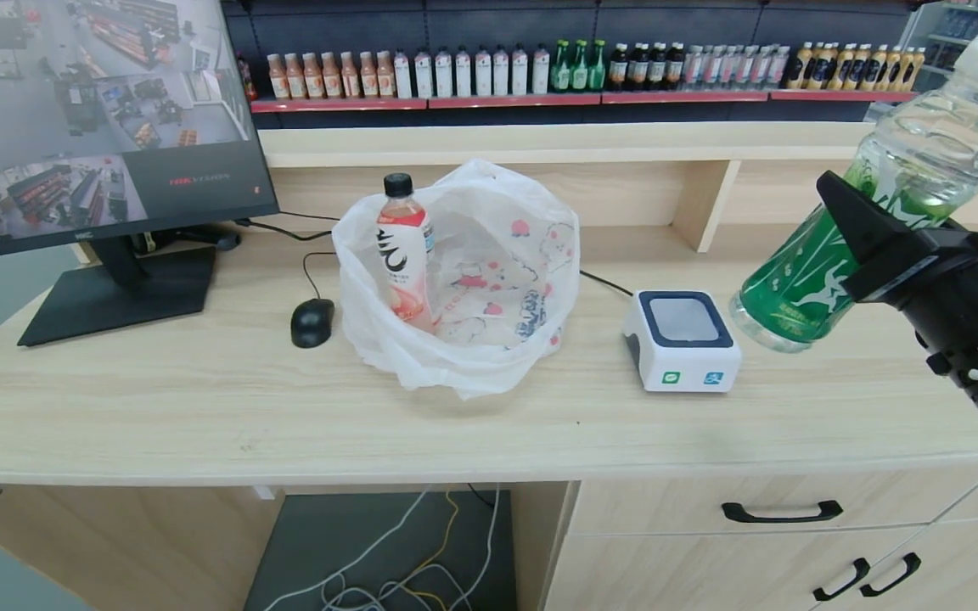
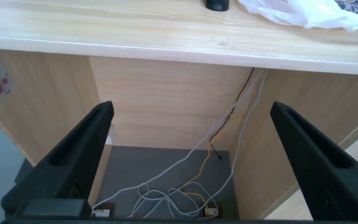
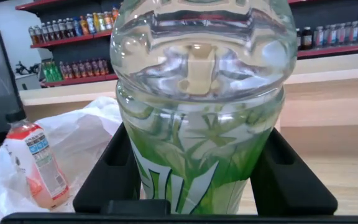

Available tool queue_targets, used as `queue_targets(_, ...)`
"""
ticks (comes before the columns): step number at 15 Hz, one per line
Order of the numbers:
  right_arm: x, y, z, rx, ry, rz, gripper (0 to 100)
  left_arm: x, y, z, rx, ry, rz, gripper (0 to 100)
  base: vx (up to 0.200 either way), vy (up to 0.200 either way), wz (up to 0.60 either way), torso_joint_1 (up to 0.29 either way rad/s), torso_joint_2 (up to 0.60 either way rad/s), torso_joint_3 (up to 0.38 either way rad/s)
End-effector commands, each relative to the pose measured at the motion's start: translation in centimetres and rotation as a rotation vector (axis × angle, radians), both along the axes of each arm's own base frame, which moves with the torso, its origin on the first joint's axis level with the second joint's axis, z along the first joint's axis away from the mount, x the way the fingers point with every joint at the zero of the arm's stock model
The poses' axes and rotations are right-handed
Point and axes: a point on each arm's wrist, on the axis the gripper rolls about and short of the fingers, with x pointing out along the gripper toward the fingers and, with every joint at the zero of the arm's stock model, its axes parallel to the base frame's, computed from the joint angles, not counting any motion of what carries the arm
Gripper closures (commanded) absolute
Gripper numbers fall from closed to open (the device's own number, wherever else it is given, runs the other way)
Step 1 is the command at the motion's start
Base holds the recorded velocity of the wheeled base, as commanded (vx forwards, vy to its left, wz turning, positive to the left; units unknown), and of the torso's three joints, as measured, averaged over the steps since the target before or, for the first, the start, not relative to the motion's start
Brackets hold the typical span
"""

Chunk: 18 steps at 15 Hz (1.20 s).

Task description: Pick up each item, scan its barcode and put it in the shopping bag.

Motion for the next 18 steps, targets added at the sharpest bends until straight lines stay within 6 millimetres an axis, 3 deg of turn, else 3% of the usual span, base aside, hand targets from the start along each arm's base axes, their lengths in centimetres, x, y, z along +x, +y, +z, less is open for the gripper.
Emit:
queue_targets(1,0.2,0.0,-0.3,-0.003,0.012,-0.004,100,0.0,0.0,0.0,0.000,0.000,0.001,0,0.000,0.200,0.00,0.002,0.00,-0.002)
queue_targets(9,1.2,0.7,-0.6,-0.008,0.023,0.015,100,0.0,0.0,0.0,0.002,0.000,0.001,0,0.000,0.200,0.00,0.000,0.00,0.003)
queue_targets(13,2.2,1.8,0.1,-0.010,-0.006,0.043,100,0.0,0.0,0.0,0.003,0.000,0.001,0,0.000,0.000,0.00,0.000,0.00,0.000)
queue_targets(15,3.2,3.5,0.4,-0.029,-0.026,0.091,100,0.0,0.0,0.0,0.003,0.000,0.001,0,0.000,0.000,0.00,0.000,0.00,0.000)
queue_targets(18,6.3,5.3,-0.1,-0.117,-0.053,0.130,100,0.0,0.0,0.0,0.003,0.000,0.001,0,0.000,0.000,0.00,0.000,0.00,0.000)
